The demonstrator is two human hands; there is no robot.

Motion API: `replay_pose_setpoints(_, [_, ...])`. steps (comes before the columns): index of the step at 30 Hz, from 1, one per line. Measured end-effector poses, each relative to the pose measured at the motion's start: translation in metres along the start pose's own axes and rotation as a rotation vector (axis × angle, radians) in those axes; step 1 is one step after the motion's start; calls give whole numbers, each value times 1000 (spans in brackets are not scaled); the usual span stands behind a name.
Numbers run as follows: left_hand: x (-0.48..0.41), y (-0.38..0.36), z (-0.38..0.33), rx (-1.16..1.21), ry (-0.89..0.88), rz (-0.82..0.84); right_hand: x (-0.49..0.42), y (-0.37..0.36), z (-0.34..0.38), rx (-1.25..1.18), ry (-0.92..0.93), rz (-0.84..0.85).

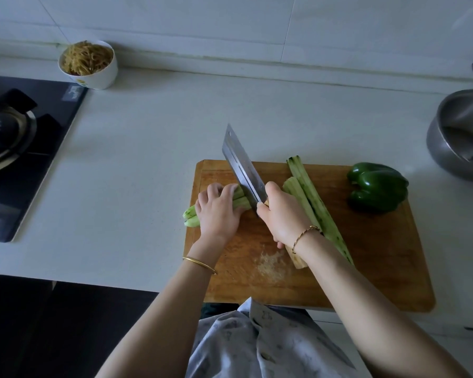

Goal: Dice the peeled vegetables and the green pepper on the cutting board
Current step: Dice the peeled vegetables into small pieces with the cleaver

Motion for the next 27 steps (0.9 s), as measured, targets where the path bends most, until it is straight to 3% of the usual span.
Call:
replay_pose_setpoints(12, [1, -1, 6, 59, 22, -1, 7, -4, -11, -82, -41, -112])
replay_pose_setpoints(27, [0, 0, 4, 66, 16, -13, 11, -1, -6, -70, -11, -48])
Point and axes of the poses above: each hand's wrist, its own x-axis away from the middle knuckle, its own y-axis out of the back of the hand, z = x × y, the point moved 6 cm from there along -x, towards the middle knuckle, and after that the axes turned 6 degrees about x, right-handed, at the moved point
